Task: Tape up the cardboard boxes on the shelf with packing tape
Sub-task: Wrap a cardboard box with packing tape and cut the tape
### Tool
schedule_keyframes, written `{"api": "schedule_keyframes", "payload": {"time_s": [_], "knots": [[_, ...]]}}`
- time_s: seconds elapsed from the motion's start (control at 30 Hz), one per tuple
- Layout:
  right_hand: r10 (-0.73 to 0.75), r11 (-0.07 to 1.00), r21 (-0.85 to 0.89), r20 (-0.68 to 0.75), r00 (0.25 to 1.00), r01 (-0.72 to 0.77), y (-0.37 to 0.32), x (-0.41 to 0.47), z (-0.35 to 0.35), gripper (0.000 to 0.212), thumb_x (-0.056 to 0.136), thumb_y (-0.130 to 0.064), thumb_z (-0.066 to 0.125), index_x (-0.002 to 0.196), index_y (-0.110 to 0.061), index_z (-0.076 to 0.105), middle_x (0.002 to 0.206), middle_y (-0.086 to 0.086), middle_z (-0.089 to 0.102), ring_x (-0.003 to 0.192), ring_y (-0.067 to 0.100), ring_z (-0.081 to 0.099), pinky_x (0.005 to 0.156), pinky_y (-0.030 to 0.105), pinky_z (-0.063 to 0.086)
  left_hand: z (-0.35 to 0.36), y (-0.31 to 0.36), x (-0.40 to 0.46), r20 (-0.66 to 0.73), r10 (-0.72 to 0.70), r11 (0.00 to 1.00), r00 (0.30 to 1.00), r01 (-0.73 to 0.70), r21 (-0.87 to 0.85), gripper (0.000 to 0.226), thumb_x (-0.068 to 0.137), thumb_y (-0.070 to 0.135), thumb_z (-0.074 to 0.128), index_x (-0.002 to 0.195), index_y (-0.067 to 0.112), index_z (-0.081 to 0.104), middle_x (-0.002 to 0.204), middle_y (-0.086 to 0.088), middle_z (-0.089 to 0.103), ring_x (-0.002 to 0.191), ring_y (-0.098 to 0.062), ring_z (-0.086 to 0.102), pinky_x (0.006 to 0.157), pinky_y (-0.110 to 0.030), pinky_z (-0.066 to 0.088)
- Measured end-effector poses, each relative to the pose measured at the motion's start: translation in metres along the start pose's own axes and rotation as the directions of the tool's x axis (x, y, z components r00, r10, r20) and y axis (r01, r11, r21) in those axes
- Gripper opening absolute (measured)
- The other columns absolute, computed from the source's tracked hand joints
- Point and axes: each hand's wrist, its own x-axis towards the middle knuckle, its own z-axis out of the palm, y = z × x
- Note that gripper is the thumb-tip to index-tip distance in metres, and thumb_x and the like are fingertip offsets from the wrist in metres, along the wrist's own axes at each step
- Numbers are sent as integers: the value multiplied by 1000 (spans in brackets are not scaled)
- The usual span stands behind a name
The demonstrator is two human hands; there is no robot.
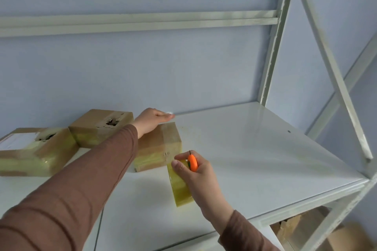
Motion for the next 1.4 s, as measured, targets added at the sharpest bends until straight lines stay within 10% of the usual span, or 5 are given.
{"api": "schedule_keyframes", "payload": {"time_s": [0.5, 0.8, 0.97, 1.27, 1.4], "knots": [[44, 999, -7, -31, 999, -44, 18, 11, 0, 15, 88, -43, 76, 96, -30, 71, 66, -12, 60, 61, 10, 53, 59, 29, 45, 19, -18, 18, -145, -119, 891, 982, 170, 422, 68, 106, 51, 35, 163, 21, 14, 160, -10, 41, 141, -31, 46, 111, -45, 42], [41, 999, -13, -35, 999, -41, 21, 11, 1, 18, 87, -45, 76, 97, -31, 71, 67, -12, 60, 63, 10, 53, 60, 31, 45, 26, -12, 8, -282, 472, 741, 835, -203, 640, 28, 105, 36, 51, 107, 24, 77, 106, 5, 75, 105, -21, 61, 95, -39, 41], [37, 999, -38, -13, 999, -37, 19, 11, -1, 17, 88, -46, 75, 98, -33, 70, 71, -8, 62, 63, 9, 54, 61, 29, 46, 30, -14, 12, -114, 117, 850, 987, -40, 524, 57, 105, 55, 36, 84, 14, 70, 84, 1, 69, 83, -22, 65, 68, -35, 46], [55, 993, -102, -6, 998, -55, 19, 13, -6, 19, 89, -52, 72, 98, -36, 69, 74, -9, 65, 64, 6, 56, 61, 27, 47, 30, -2, -9, -361, 345, 820, 867, -91, 566, 59, 101, 66, 33, 100, 24, 73, 109, 8, 70, 107, -18, 62, 85, -39, 51], [41, 993, -108, 24, 999, -38, 19, 13, -12, 18, 92, -54, 69, 101, -38, 69, 73, -14, 63, 65, 5, 54, 64, 23, 46, 0, -7, -43, 40, 295, 752, 955, -258, 607, 88, 75, 100, 22, 135, 48, 59, 157, 8, 44, 147, -19, 32, 120, -49, 26]]}}
